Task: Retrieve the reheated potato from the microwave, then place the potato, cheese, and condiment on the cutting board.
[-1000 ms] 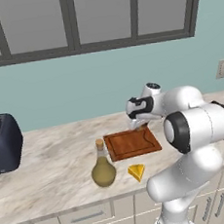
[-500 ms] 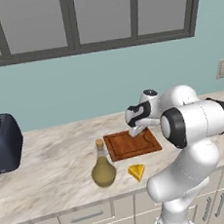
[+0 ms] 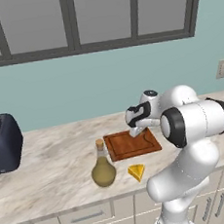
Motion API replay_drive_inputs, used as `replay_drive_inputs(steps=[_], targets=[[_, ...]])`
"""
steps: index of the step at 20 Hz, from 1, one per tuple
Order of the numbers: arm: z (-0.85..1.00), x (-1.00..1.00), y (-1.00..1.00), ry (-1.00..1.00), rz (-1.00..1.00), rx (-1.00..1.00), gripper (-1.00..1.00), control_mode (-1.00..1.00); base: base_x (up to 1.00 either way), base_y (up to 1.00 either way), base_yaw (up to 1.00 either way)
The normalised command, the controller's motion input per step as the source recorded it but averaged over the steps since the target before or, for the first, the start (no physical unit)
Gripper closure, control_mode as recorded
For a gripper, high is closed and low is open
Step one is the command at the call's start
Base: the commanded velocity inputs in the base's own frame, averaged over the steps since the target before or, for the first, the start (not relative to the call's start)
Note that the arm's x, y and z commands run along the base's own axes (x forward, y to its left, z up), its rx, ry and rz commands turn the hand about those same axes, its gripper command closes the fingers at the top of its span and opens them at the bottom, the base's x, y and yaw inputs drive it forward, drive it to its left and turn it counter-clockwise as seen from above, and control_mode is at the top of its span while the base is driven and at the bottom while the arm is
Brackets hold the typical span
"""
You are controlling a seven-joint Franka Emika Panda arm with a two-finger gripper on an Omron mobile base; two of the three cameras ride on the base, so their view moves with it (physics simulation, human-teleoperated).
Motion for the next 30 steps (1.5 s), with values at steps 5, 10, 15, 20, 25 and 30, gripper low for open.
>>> replay_drive_inputs(steps=[5,10,15,20,25,30], targets=[[-0.26,-0.25,0.00,0.00,0.00,0.00,1.00,-1.00,0.00,0.00,0.00],[-0.27,-0.27,0.00,0.00,-0.02,0.00,1.00,-1.00,0.00,0.00,0.00],[-0.27,-0.21,0.00,0.00,-0.06,0.00,1.00,-1.00,0.00,0.00,0.00],[-0.33,-0.07,0.00,0.01,-0.07,0.00,1.00,-1.00,0.00,0.00,0.00],[-0.31,-0.26,0.00,0.01,-0.08,0.00,1.00,-1.00,0.00,0.00,0.00],[-0.29,-0.33,0.00,0.00,-0.10,0.00,1.00,-1.00,0.00,0.00,0.00]])
